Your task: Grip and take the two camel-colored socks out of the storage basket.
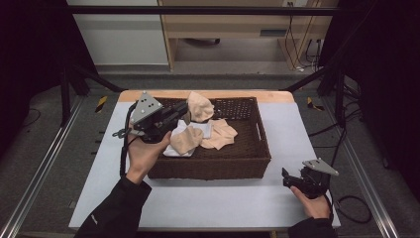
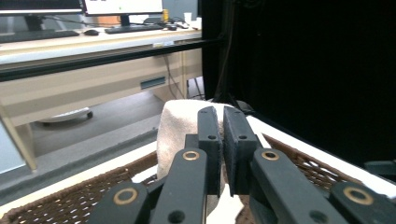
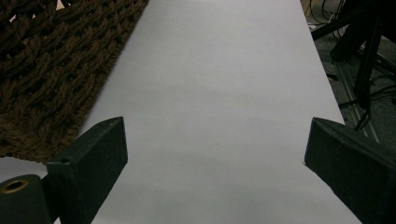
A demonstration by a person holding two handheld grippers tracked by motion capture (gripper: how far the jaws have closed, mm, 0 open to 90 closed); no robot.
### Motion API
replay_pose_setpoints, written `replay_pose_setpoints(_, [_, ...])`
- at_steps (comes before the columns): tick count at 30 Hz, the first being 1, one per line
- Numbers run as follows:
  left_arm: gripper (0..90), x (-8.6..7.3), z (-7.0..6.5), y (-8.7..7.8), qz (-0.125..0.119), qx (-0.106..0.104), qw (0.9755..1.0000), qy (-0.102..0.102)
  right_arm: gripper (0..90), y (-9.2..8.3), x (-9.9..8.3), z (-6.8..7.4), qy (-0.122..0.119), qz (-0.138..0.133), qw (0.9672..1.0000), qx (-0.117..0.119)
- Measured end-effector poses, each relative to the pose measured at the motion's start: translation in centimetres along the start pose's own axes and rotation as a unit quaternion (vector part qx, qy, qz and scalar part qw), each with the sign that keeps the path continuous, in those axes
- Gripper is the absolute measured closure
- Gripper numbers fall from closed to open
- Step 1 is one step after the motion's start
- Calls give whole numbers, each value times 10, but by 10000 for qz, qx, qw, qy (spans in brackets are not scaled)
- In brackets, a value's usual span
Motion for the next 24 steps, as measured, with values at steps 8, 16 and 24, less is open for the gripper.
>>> replay_pose_setpoints(8, [858,-6,-20,-25,-106,-324,9994,5,62,0,0,0,-3,-2,10000,-7])
replay_pose_setpoints(16, [857,-14,-38,-50,-253,-535,9982,-7,62,0,0,0,-11,1,10000,-17])
replay_pose_setpoints(24, [858,-27,-54,-69,-202,-684,9975,12,62,0,0,-1,-31,-3,10000,-29])
Point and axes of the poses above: each handheld gripper's, and its own axes: y roughly forward along the jaws, x roughly out of its top, z roughly to its left, the point moved 8 cm from there along y, roughly forward along the jaws, and after that the axes turned 15 degrees about y, right-handed, at the moved point
